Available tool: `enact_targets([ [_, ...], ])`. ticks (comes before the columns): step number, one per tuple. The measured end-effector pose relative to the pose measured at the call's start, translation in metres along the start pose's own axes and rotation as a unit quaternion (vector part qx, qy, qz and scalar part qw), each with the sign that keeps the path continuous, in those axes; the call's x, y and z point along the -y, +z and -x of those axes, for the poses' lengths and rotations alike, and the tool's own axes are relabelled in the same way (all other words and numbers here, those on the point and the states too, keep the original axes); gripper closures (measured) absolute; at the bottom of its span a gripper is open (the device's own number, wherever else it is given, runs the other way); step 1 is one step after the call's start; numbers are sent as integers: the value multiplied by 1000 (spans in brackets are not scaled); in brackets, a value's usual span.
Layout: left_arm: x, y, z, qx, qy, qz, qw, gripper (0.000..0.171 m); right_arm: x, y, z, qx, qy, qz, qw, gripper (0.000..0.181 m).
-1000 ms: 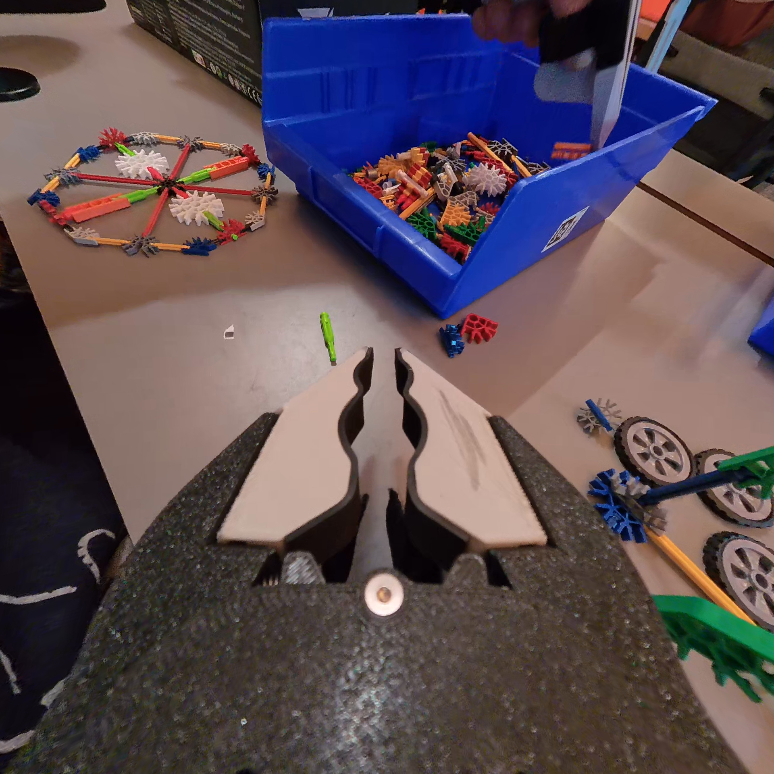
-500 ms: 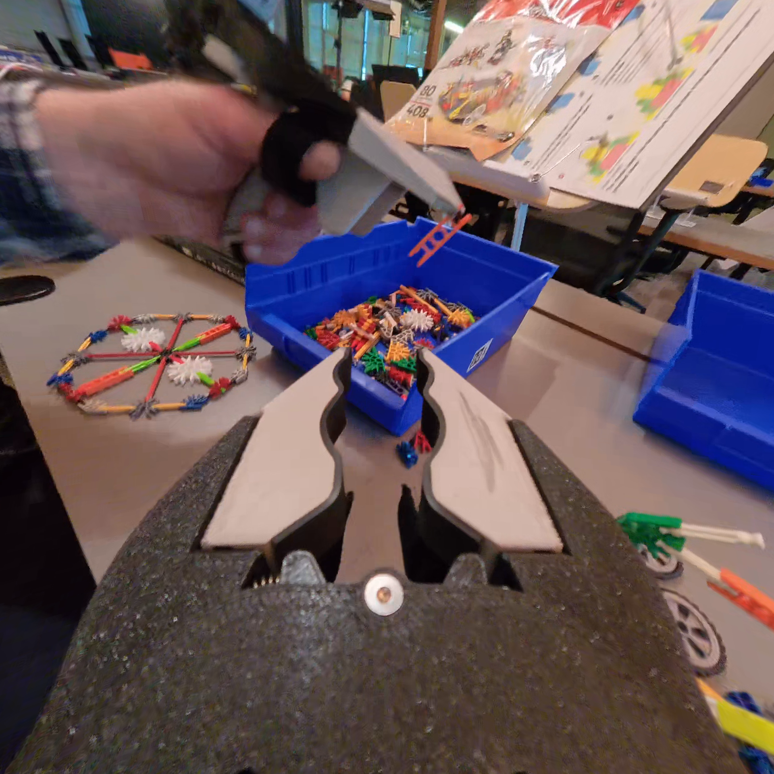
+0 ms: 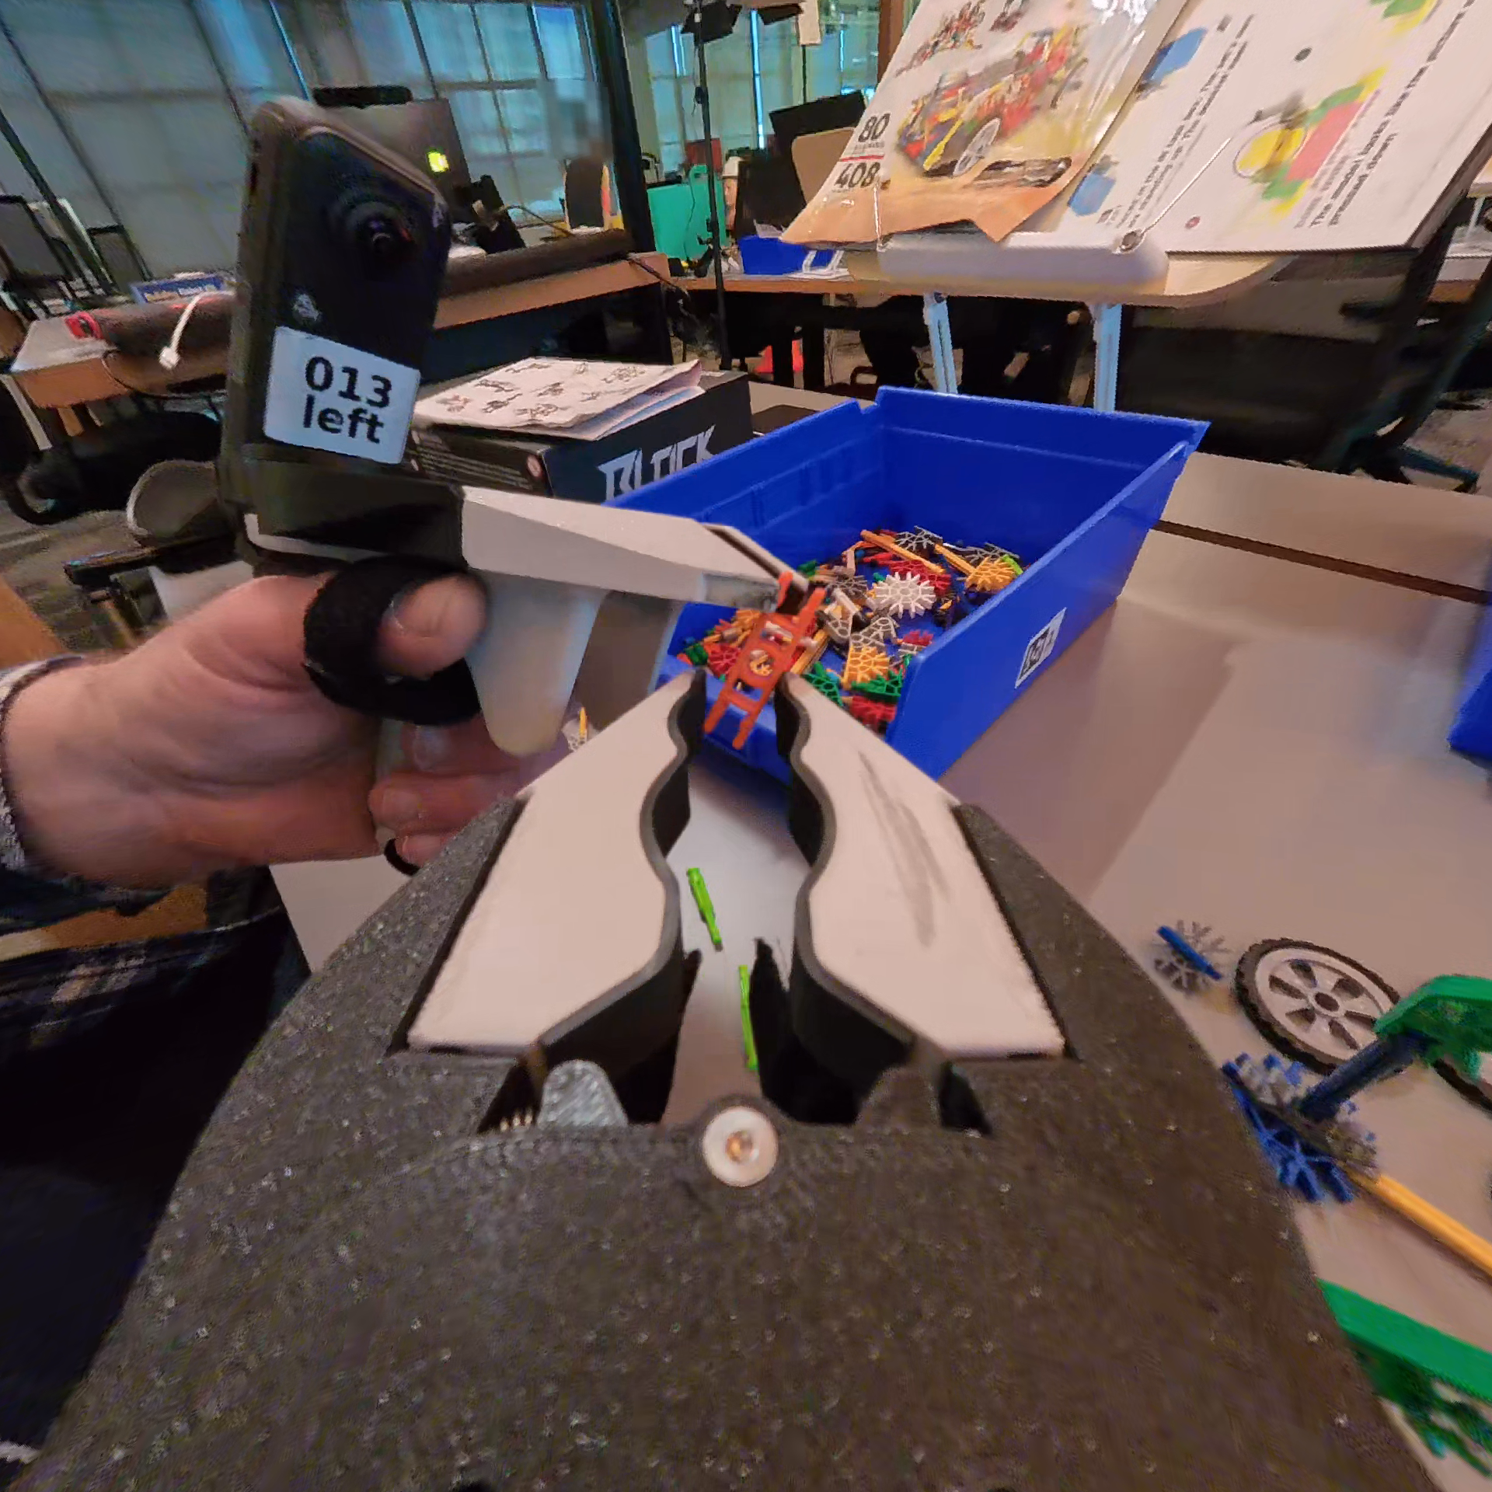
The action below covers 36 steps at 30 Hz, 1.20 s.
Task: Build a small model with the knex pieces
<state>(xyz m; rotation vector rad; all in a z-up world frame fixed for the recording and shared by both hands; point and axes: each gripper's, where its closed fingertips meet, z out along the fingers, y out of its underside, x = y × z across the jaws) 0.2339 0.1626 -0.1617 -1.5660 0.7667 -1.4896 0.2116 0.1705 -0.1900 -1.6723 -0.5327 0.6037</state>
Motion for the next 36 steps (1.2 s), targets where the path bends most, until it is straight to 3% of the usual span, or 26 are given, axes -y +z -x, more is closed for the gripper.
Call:
enact_targets([
  [6,-16,-2,-1,-2,-7,-5,1000,166,-16,-12,-3,-3,-6,27,1000,171],
  [8,-20,-6,3,10,8,9,1000,158,-25,-18,-6,-1,-16,52,999,172],
  [12,-42,-23,27,80,55,103,990,151,-55,-29,-15,5,-47,139,989,172],
  [18,-85,-37,40,150,140,222,953,150,-106,-38,-16,46,-83,280,955,172],
  [23,-120,-28,36,190,239,281,910,142,-121,-36,-12,57,-115,323,938,172],
  [26,-123,-26,34,205,283,286,892,139,-124,-33,-11,61,-121,333,933,172],
  [36,-130,-38,36,217,287,299,884,136,-127,-23,0,81,-123,338,930,172],
])
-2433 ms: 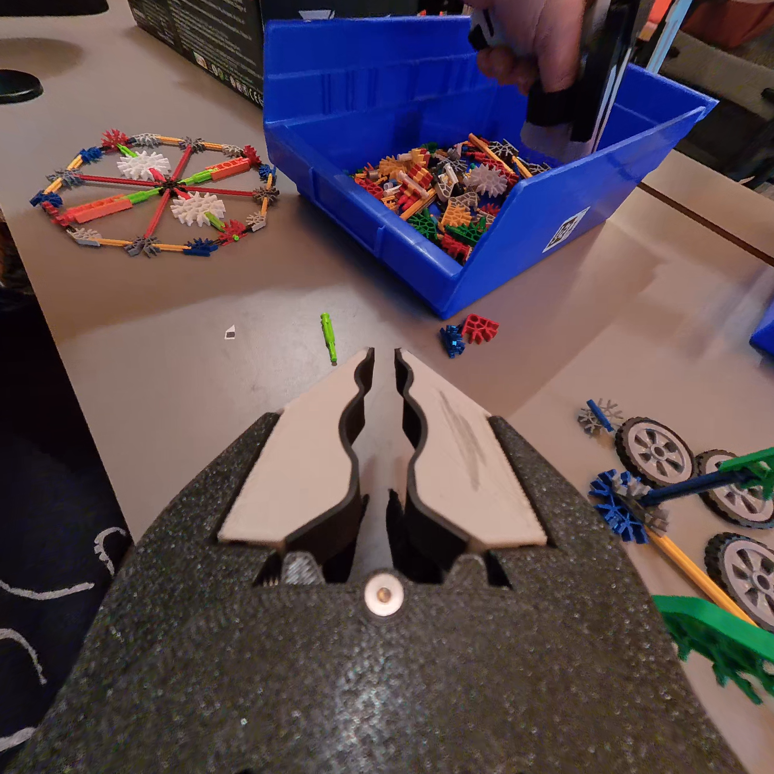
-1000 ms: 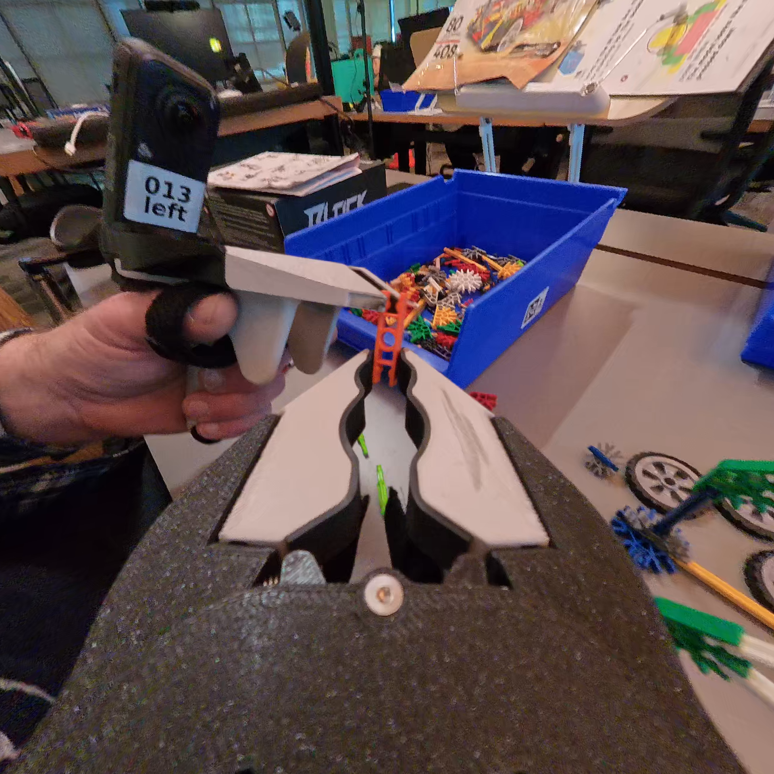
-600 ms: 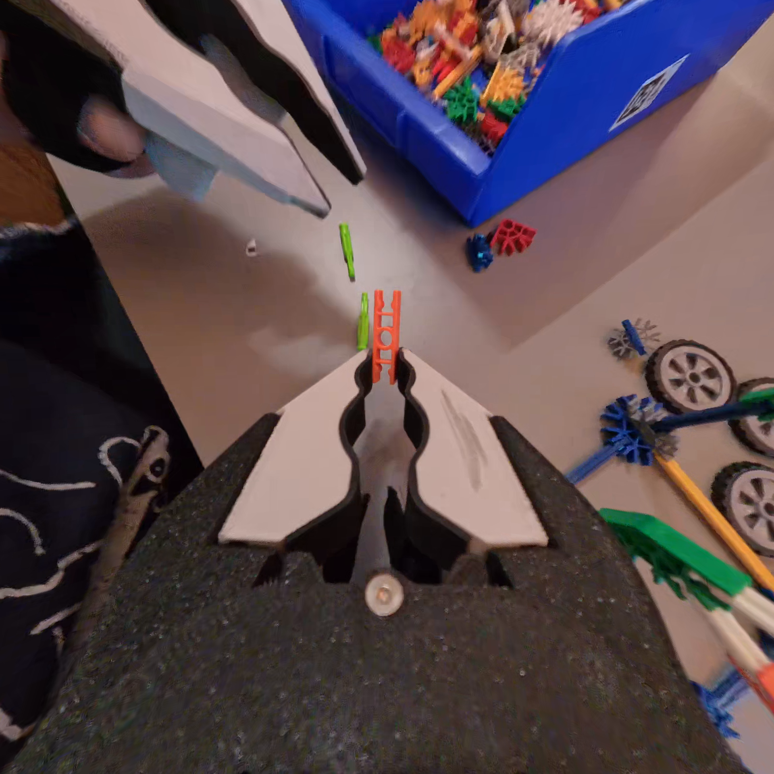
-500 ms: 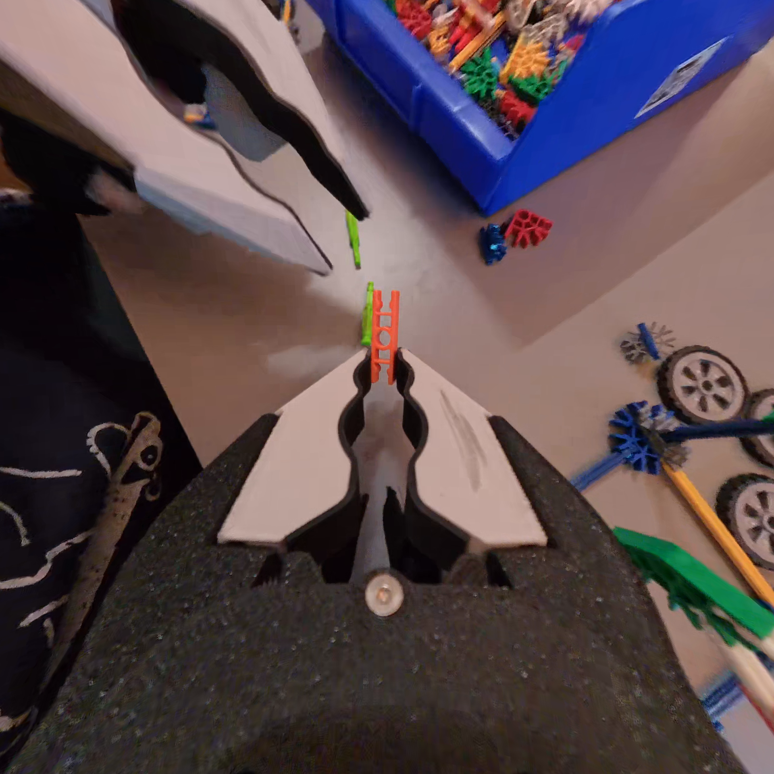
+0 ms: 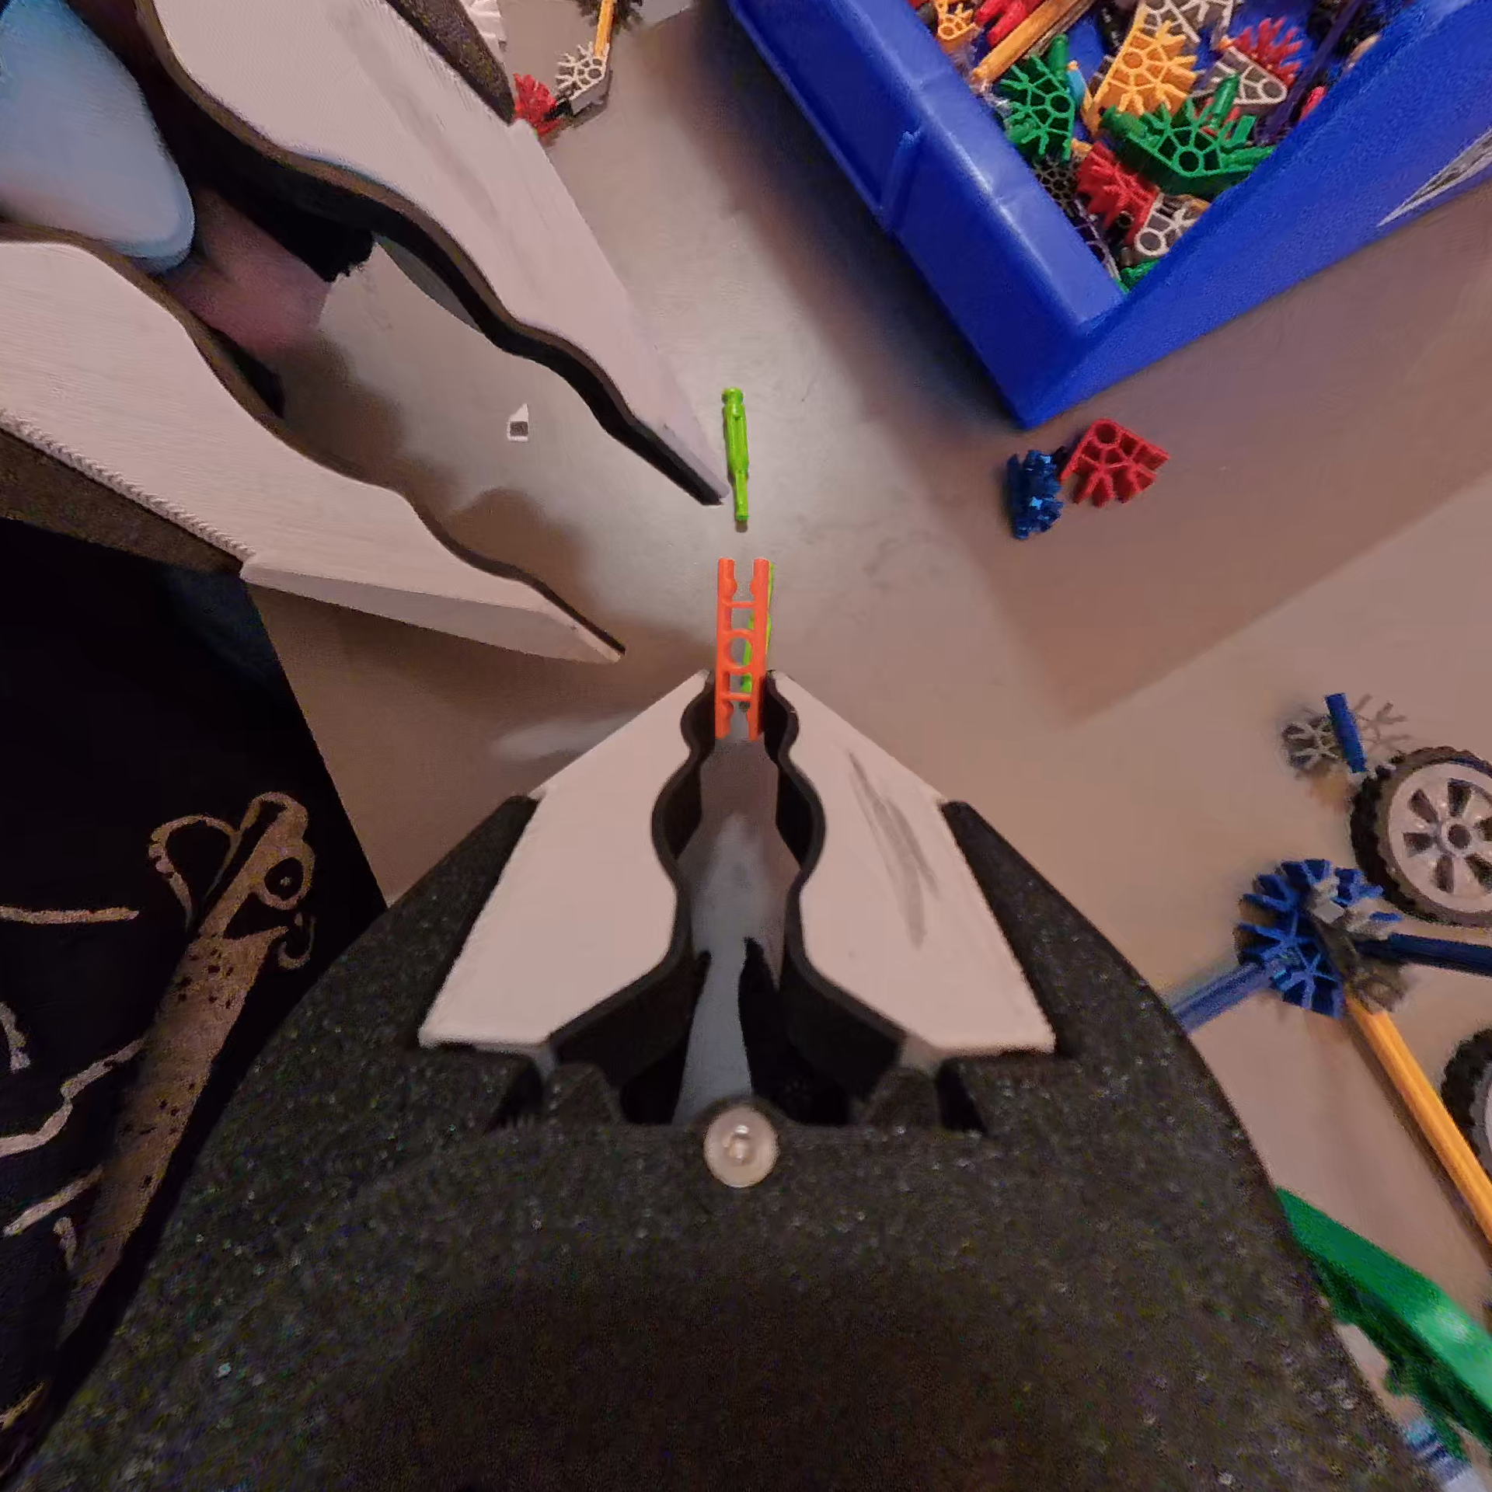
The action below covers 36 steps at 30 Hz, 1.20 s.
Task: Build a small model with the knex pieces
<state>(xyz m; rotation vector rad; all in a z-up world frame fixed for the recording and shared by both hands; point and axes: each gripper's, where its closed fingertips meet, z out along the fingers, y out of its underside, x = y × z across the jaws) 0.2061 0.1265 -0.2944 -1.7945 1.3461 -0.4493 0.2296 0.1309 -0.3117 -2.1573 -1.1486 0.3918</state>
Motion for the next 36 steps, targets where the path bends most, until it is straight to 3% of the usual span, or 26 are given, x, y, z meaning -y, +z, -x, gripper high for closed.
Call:
enact_targets([
  [21,-14,-6,39,49,1,32,998,139,6,4,-3,3,-3,-6,1000,172],
  [30,-10,-6,34,42,29,29,998,140,13,6,-1,8,-13,-11,1000,172],
  [36,-2,-8,22,39,91,12,995,138,17,10,6,16,-33,-8,999,172],
])
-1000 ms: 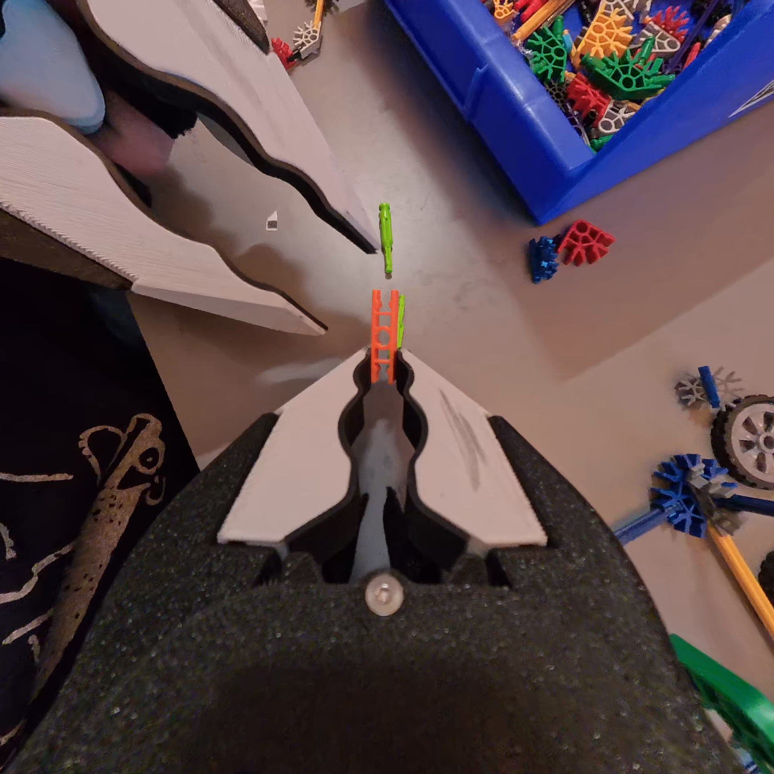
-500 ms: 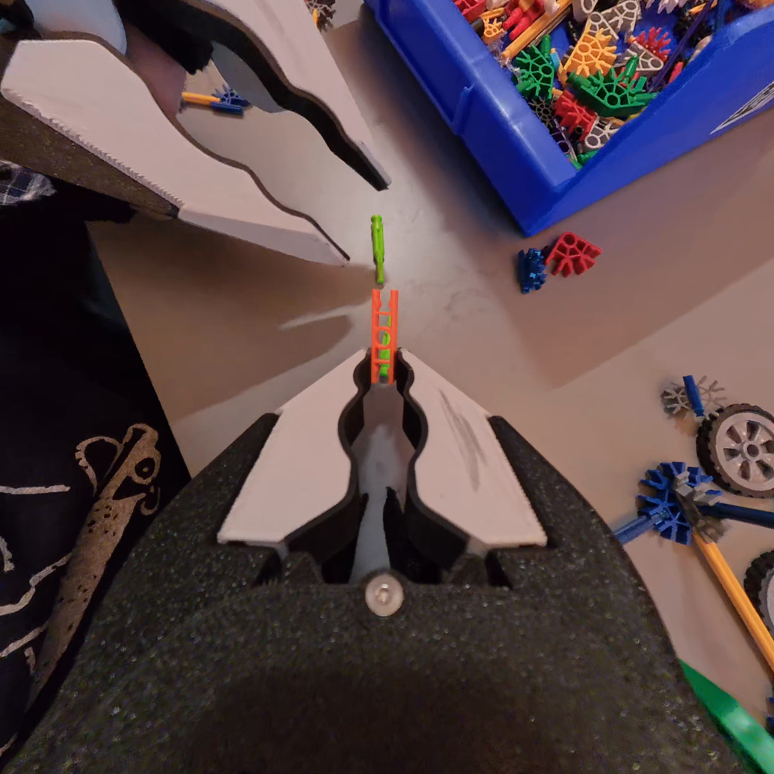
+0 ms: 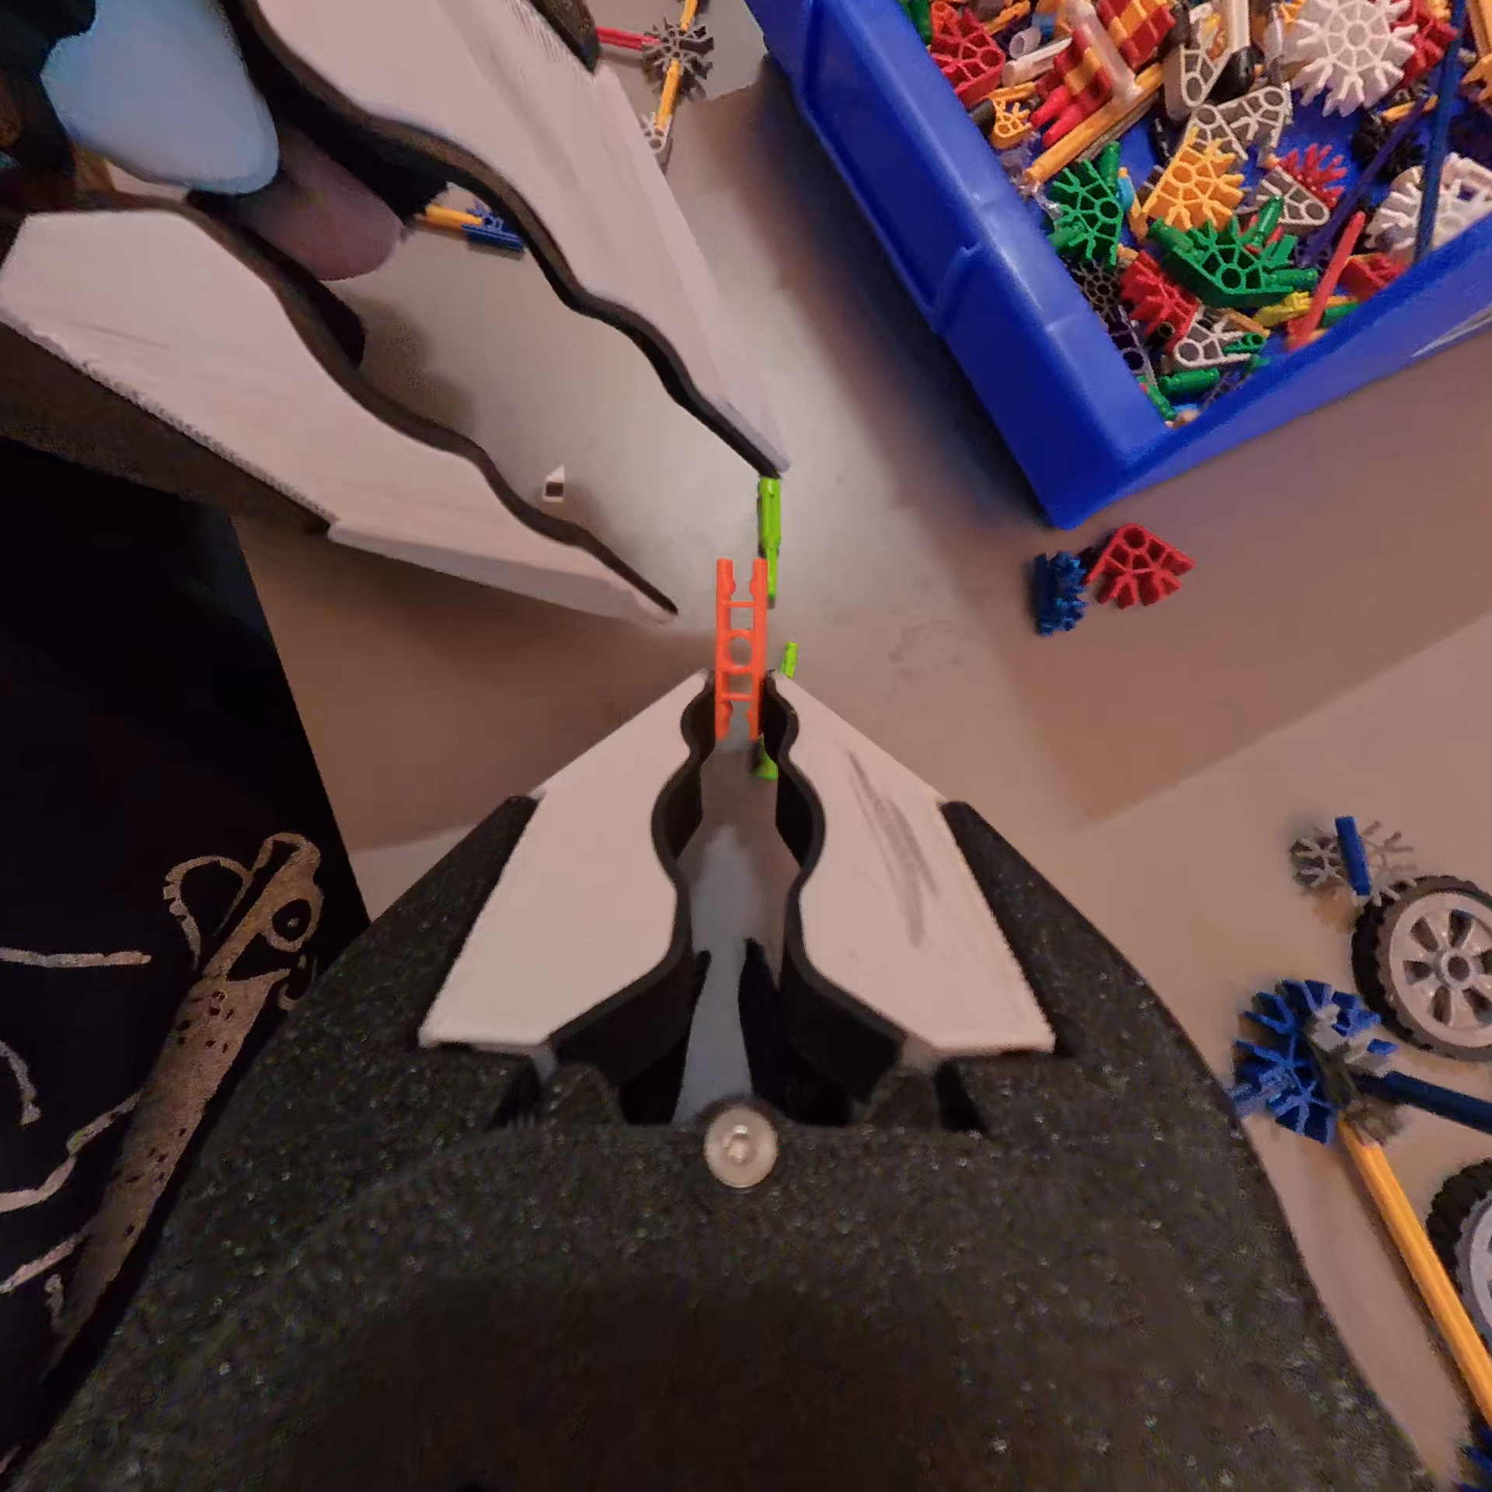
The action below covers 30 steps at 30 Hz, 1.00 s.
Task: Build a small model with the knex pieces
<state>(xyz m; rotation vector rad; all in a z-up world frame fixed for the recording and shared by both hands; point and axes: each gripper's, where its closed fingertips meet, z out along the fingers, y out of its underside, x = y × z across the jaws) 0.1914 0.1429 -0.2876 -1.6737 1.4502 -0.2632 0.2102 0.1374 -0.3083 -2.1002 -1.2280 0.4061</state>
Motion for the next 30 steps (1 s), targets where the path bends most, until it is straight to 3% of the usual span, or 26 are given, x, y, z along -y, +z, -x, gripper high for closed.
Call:
enact_targets([
  [4,5,-1,-3,20,42,-6,999,138,4,1,4,-1,-21,3,1000,172],
  [14,-25,2,9,8,15,58,998,140,-7,-2,-1,0,1,13,1000,172],
  [19,-26,9,9,-5,22,80,997,142,-4,-4,-1,0,1,8,1000,172],
  [30,-9,-1,3,-18,50,36,998,139,5,0,1,5,-12,0,1000,172],
])
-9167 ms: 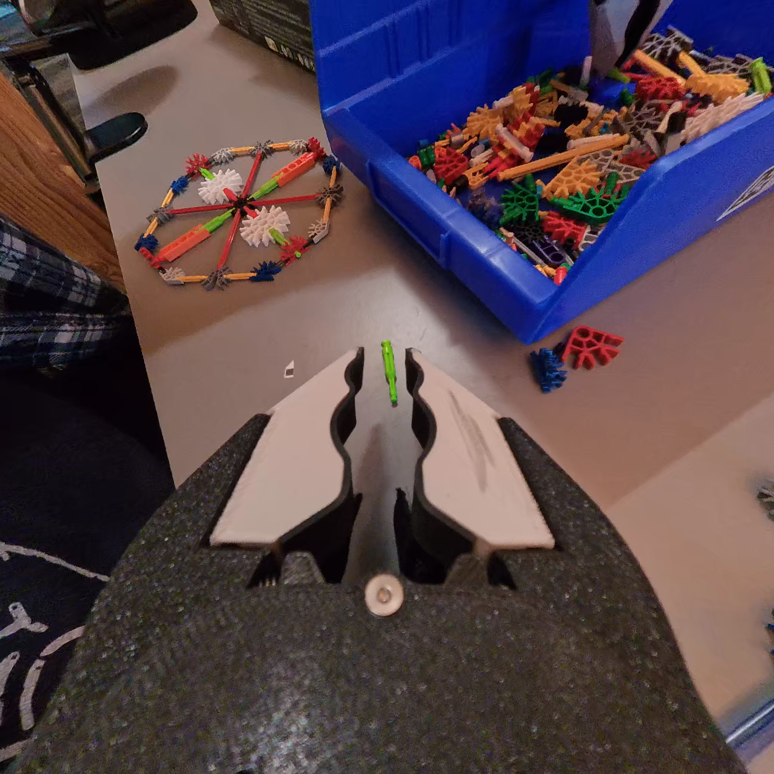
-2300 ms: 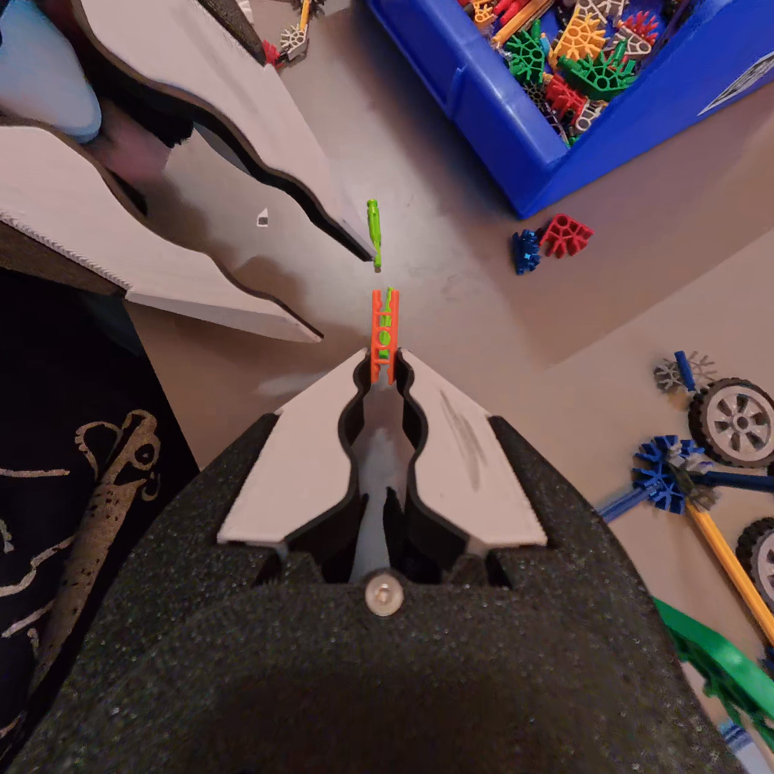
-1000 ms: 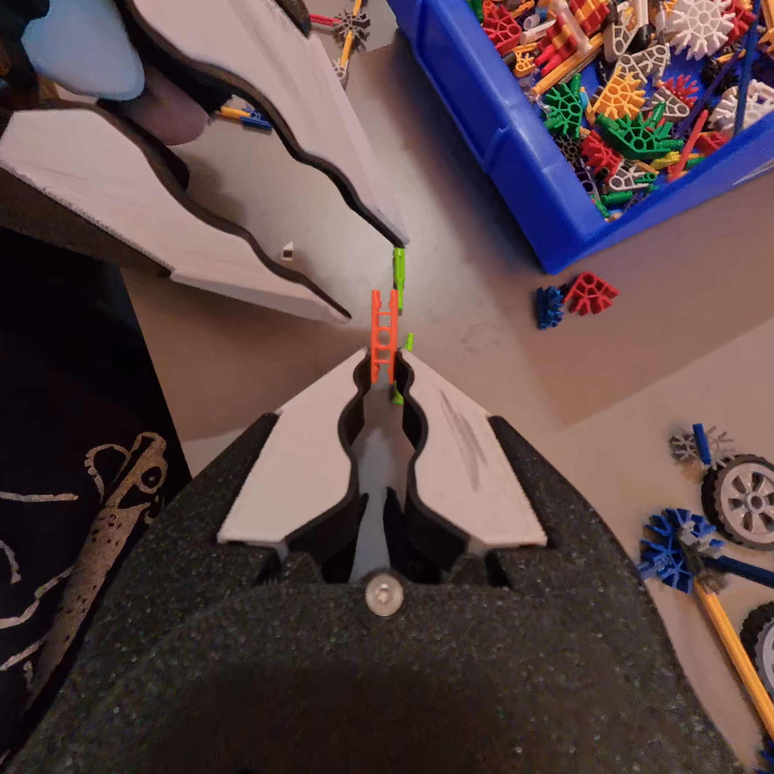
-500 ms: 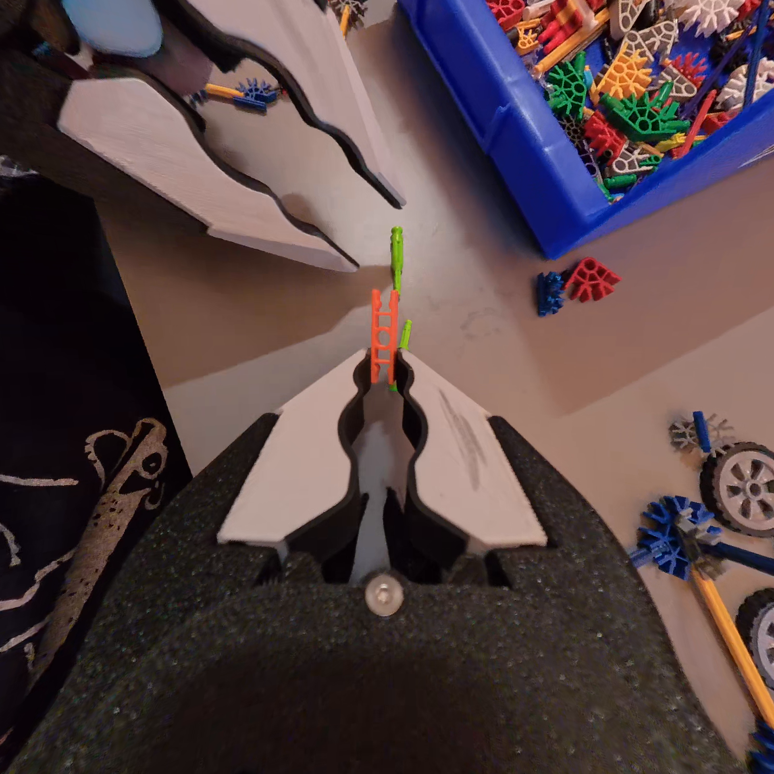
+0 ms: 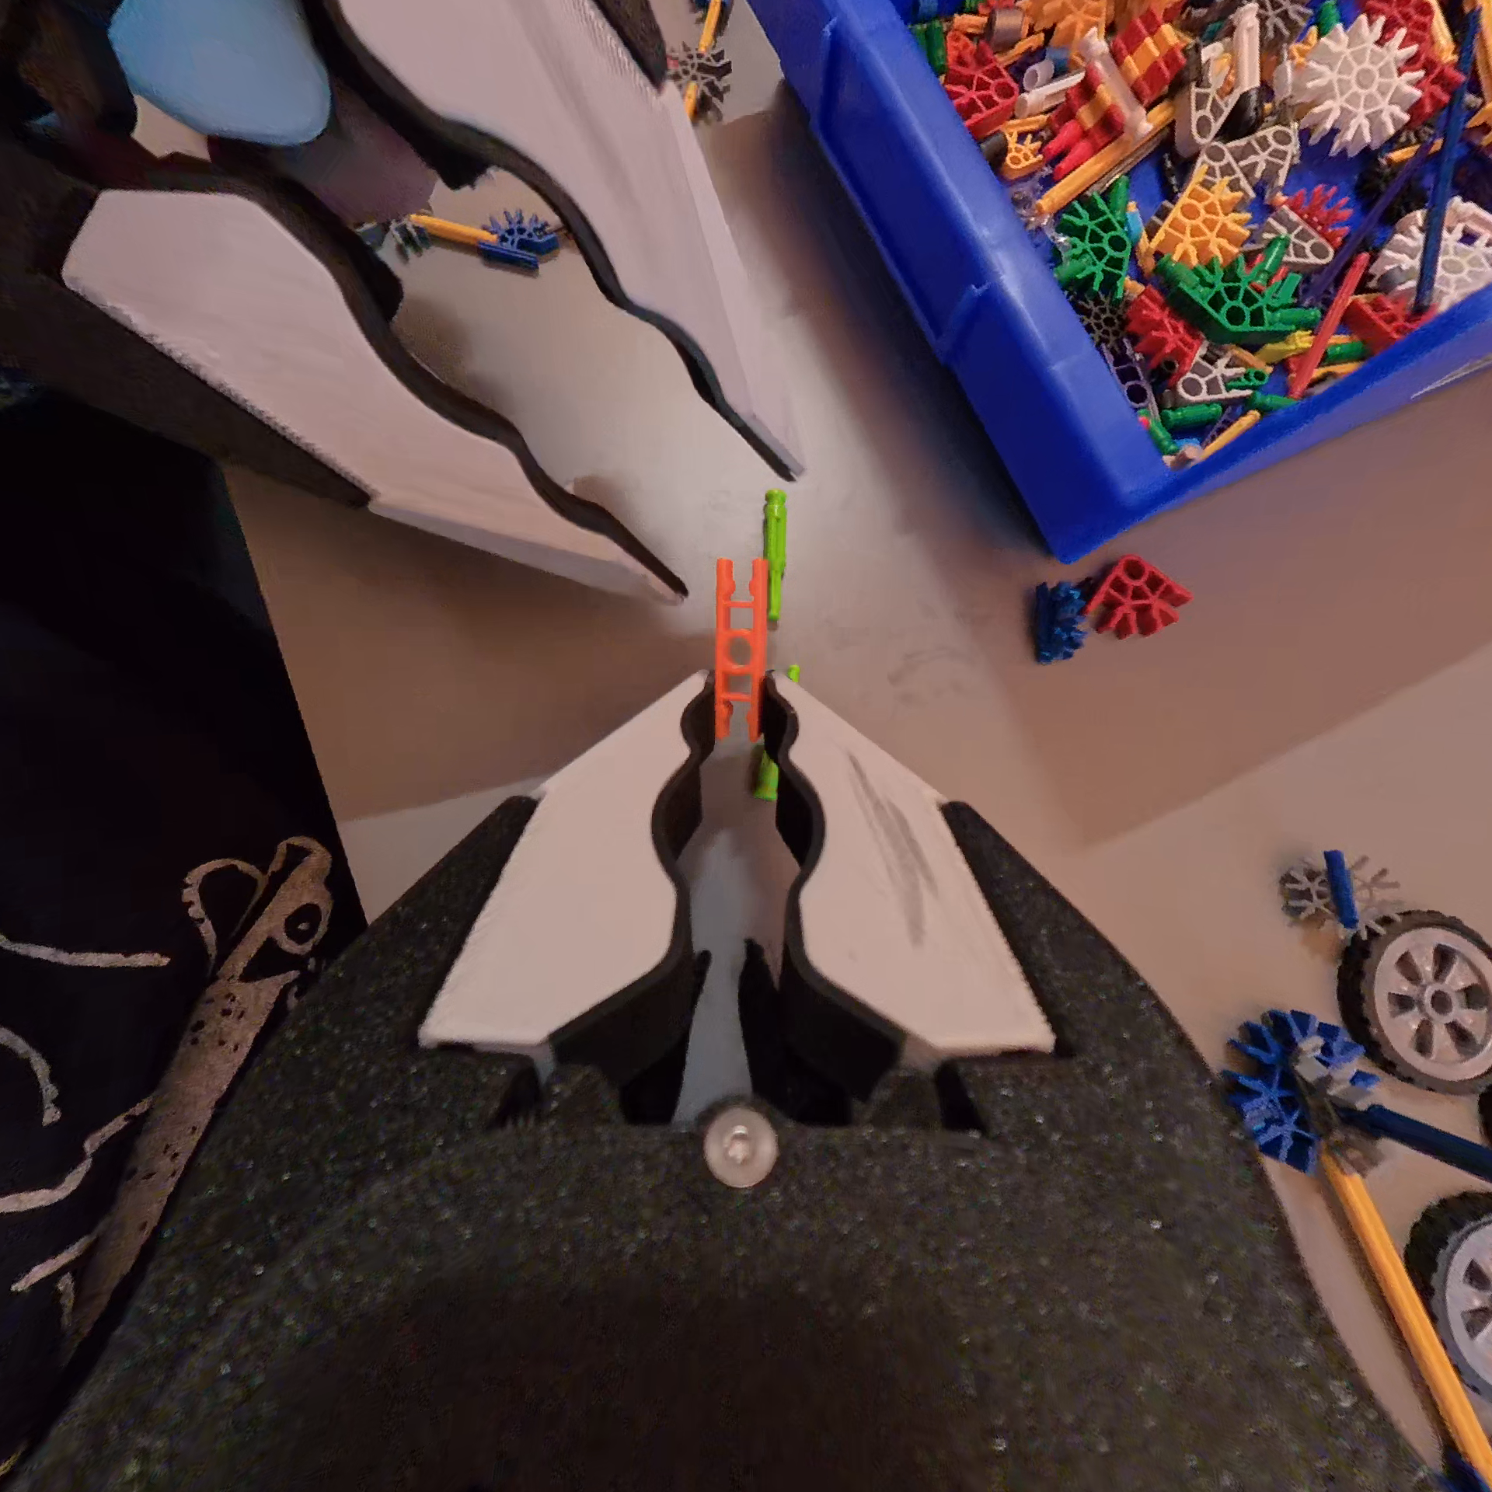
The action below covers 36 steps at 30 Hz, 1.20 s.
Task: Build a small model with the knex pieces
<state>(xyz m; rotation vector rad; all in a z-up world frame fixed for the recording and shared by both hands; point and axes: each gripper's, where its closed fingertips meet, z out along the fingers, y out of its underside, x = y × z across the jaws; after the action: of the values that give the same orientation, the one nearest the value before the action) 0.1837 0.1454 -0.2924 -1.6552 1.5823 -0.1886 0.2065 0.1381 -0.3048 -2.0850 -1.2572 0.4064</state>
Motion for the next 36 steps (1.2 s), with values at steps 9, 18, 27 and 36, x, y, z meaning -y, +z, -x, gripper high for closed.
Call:
enact_targets([
  [9,13,-2,-5,20,50,-17,998,142,6,4,5,1,-17,6,1000,172],
  [18,12,-7,-3,22,60,-21,998,142,8,6,6,3,-19,6,1000,172],
  [27,12,-12,-3,6,67,-29,997,140,9,8,11,12,-35,12,999,172],
  [36,6,-11,-21,-33,110,-15,993,158,8,8,22,22,-89,24,996,172],
])
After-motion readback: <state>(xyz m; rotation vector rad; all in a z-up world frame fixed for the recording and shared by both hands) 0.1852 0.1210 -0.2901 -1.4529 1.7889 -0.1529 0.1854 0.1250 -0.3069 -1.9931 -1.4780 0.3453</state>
